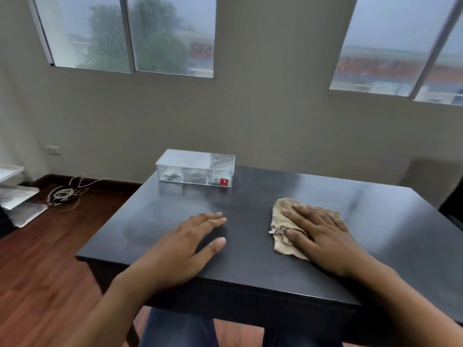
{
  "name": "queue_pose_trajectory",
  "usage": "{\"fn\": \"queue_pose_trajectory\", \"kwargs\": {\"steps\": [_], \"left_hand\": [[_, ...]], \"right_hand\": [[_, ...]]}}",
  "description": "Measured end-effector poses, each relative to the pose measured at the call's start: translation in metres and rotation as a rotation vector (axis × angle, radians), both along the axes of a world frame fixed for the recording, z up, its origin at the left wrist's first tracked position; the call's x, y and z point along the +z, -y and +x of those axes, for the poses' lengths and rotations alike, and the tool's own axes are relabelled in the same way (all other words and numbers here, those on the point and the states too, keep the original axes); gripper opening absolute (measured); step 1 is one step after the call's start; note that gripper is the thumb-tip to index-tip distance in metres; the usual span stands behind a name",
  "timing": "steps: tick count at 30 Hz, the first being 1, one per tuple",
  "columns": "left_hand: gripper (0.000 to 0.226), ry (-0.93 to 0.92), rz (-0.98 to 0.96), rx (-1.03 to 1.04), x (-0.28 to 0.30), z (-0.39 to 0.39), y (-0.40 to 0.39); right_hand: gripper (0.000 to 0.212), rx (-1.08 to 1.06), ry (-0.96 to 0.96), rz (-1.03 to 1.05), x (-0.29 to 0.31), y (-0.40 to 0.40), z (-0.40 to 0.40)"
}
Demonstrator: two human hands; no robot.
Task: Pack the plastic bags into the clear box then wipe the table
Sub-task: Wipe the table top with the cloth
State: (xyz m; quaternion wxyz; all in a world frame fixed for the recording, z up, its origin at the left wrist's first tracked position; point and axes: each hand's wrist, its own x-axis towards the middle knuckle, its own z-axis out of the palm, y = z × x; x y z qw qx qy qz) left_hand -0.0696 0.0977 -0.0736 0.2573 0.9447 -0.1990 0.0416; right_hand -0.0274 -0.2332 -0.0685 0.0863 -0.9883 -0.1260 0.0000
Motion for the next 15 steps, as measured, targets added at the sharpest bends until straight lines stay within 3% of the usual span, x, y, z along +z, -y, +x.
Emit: {"fn": "queue_pose_trajectory", "kwargs": {"steps": [8,15], "left_hand": [[0.057,0.059,0.124,-0.164,0.001,0.017,0.068],[0.066,0.061,0.207,-0.307,0.002,0.038,0.121]], "right_hand": [[0.064,-0.314,-0.025,-0.004,0.0,0.077,0.006],[0.061,-0.101,-0.015,0.044,0.003,0.074,-0.067]]}}
